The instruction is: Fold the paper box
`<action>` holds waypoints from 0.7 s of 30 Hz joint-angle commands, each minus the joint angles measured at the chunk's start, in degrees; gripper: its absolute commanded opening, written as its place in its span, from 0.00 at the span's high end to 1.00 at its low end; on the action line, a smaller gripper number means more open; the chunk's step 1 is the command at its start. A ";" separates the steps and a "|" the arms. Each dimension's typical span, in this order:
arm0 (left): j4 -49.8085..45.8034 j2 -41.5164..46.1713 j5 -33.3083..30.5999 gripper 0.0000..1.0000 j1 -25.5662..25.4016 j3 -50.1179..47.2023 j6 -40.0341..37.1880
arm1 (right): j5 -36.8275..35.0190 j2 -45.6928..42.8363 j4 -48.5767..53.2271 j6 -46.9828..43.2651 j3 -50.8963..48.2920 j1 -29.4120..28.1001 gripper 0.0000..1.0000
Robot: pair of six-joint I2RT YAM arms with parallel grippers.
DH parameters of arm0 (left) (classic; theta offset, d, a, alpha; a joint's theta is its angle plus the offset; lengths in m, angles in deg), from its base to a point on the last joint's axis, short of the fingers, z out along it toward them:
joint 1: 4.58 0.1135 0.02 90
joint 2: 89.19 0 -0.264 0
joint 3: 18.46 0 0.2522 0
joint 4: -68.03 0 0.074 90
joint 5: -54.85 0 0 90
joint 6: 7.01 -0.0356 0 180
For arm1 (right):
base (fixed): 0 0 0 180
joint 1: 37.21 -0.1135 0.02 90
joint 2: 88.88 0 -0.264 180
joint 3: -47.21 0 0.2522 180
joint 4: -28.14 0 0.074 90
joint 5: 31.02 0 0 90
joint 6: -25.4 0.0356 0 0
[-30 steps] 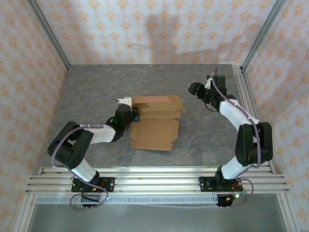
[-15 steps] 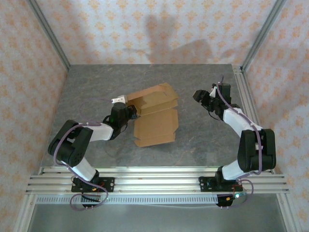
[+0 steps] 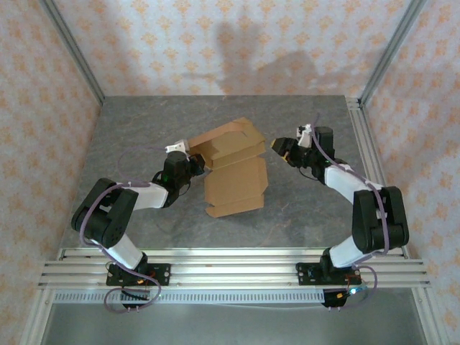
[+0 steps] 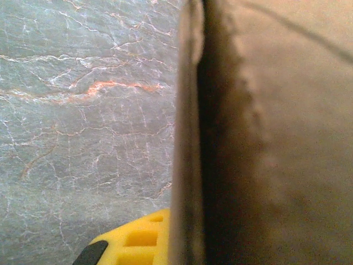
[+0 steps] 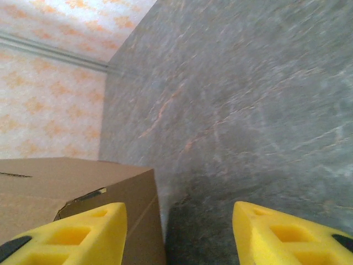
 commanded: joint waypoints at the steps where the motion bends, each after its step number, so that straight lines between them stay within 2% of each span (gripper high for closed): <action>1: 2.54 -0.12 0.52 1.00 0.50 1.25 1.29 | 5.23 1.36 -7.33 3.06 0.02 -0.62 0.49; 15: 2.34 -2.46 -0.16 1.00 0.52 2.32 2.63 | 10.76 4.53 -20.98 10.47 -1.32 -3.46 0.50; 21: 3.13 -2.30 -0.27 1.00 0.67 1.86 3.88 | 1.31 4.76 -23.43 15.62 -5.83 0.12 0.52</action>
